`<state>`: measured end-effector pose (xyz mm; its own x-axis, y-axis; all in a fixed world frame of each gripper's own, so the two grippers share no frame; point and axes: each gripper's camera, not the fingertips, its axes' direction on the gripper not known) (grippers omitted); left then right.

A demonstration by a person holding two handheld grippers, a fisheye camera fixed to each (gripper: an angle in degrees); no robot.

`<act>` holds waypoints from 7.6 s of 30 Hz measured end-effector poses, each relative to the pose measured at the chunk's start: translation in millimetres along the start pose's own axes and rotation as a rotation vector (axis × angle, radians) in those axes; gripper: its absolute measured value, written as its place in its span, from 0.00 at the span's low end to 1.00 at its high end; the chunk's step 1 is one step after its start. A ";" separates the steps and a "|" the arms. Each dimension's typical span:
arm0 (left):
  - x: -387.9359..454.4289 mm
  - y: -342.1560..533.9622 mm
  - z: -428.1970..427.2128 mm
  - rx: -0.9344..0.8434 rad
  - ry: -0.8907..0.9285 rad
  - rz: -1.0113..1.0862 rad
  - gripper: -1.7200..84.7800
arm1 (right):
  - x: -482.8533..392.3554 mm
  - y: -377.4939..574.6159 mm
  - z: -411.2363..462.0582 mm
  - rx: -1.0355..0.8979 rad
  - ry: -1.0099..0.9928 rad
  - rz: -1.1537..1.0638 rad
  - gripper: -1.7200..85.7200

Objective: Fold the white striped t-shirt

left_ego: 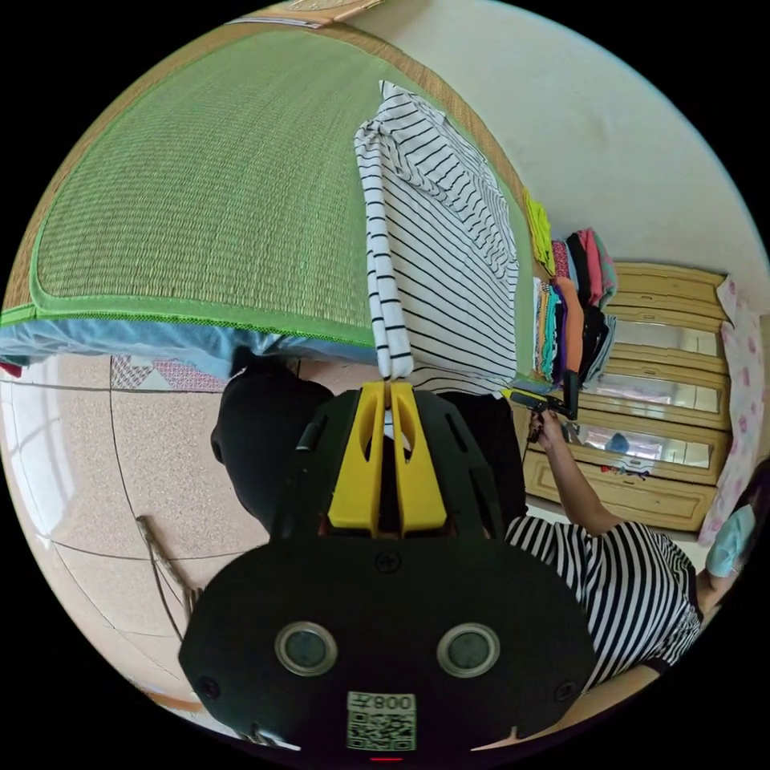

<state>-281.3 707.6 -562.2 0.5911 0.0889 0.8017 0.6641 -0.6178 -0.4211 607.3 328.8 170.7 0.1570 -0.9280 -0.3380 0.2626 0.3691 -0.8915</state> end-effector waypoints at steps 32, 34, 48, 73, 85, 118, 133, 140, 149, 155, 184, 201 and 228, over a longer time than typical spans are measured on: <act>-54.4 202.6 -91.5 0.285 0.474 0.200 0.03 | -98.3 284.4 -228.8 0.490 -0.517 -0.219 0.03; -51.7 200.1 -95.8 0.301 0.494 0.207 0.03 | -98.4 280.7 -236.9 0.502 -0.516 -0.218 0.03; -14.1 129.5 -144.3 0.377 0.581 0.172 0.03 | -61.6 186.4 -306.8 0.582 -0.515 -0.208 0.03; 56.5 -229.8 -159.9 0.276 0.454 -0.099 0.03 | 200.2 -301.4 -263.6 0.324 -0.473 0.132 0.03; 75.7 -276.6 -160.8 0.284 0.515 -0.217 0.05 | 296.9 -373.2 -193.4 0.322 -0.581 0.263 0.04; 386.4 -305.2 -106.9 0.190 -0.324 0.432 0.02 | 111.9 -488.2 28.3 0.218 0.330 -0.236 0.02; 444.8 -273.7 -60.2 0.062 -0.340 0.568 0.02 | 119.3 -468.6 93.2 0.130 0.294 -0.332 0.02; 451.6 -279.8 -88.1 0.177 -0.391 0.548 0.02 | 142.0 -472.9 105.2 0.120 0.245 -0.312 0.02; 471.0 -264.1 -61.7 0.022 -0.555 0.659 0.02 | 166.9 -470.4 105.7 0.132 0.211 -0.299 0.02; 468.4 -279.4 -91.3 0.103 -0.596 0.596 0.03 | 174.1 -467.0 104.6 0.134 0.228 -0.305 0.02; 422.2 -225.8 -148.3 0.155 -0.334 0.582 0.02 | 184.6 -450.0 69.1 0.159 0.189 -0.295 0.02; 366.4 -252.3 -141.9 0.204 -0.346 0.415 0.03 | 181.8 -491.6 16.2 0.261 0.077 -0.200 0.02; 327.3 -218.9 -131.2 0.294 -0.354 0.440 0.02 | 126.4 -370.9 -39.5 0.377 0.329 -0.150 0.02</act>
<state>-293.2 769.4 -151.9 0.9194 0.1593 0.3597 0.3928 -0.4196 -0.8183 492.2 72.6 446.7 -0.1997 -0.9168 -0.3457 0.5930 0.1678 -0.7875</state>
